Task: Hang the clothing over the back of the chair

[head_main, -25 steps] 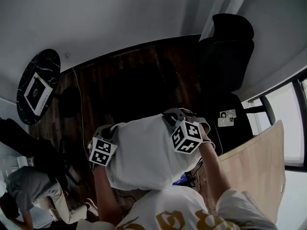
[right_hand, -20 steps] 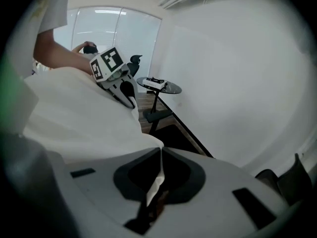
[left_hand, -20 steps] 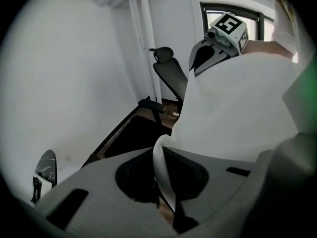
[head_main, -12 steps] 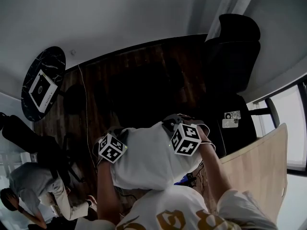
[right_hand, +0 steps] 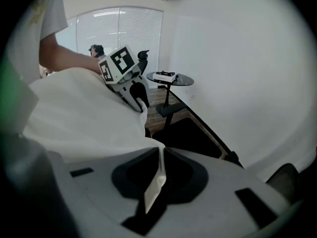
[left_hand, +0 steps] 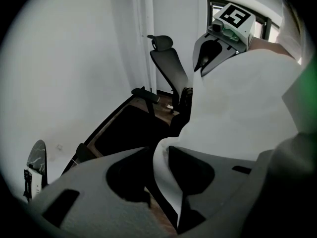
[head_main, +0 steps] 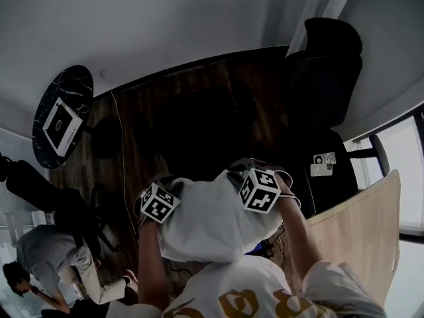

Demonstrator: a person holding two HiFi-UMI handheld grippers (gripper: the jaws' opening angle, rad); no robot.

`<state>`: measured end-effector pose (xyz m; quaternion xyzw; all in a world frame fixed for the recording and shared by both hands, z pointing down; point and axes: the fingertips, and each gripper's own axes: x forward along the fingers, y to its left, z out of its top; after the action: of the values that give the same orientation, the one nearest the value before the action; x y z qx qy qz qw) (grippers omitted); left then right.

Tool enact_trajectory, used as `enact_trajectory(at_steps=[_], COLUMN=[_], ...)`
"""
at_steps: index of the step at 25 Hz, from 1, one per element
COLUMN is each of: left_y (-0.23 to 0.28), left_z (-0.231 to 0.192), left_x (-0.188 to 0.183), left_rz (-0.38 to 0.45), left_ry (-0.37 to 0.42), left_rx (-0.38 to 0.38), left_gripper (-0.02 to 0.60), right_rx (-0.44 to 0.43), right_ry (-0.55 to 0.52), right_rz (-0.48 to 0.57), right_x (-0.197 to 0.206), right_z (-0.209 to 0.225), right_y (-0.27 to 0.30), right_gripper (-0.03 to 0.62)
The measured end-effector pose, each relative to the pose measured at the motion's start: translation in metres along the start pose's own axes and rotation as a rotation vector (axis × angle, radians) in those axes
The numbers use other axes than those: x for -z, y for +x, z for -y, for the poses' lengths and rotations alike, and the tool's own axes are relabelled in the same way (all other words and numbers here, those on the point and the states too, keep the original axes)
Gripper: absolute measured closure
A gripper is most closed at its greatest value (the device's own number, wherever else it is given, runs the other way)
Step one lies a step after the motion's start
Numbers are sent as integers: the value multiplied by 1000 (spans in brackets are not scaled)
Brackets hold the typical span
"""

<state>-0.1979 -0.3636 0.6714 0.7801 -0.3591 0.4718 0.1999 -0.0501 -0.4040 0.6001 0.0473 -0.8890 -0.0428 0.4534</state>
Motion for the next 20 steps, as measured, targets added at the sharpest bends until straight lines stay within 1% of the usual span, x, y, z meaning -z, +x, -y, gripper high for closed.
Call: enact_trajectory(at_steps=[5, 9, 11, 12, 13, 15, 17, 19, 20], left_y=[-2, -7, -8, -9, -11, -18, -27, -37, -42], left_z=[-1, -6, -9, -11, -13, -19, -25, -31, -34], left_x=[4, 1, -1, -2, -4, -9, -13, -18, -21], left_rz=[2, 31, 48, 55, 63, 88, 127, 172, 199], left_ry=[-39, -49, -59, -64, -66, -69, -85, -104, -109], left_rx=[1, -18, -34, -43, -55, -81, -101, -121, -138], left_gripper=[393, 359, 308, 287, 280, 279, 281, 281, 293], right_rx=[-14, 3, 16, 28, 47, 114, 184, 216, 228], right_ry=[25, 42, 50, 53, 58, 79, 132, 199, 223], right_rz=[-9, -9, -10, -10, -6, 12, 52, 96, 109], right_x=[1, 2, 4, 5, 5, 4, 1, 0, 2], right_z=[0, 3, 5, 7, 10, 23, 37, 45, 48], right_y=[2, 1, 0, -1, -2, -9, -20, -32, -39], right_gripper=[501, 472, 460, 447, 447, 452, 486, 485, 485])
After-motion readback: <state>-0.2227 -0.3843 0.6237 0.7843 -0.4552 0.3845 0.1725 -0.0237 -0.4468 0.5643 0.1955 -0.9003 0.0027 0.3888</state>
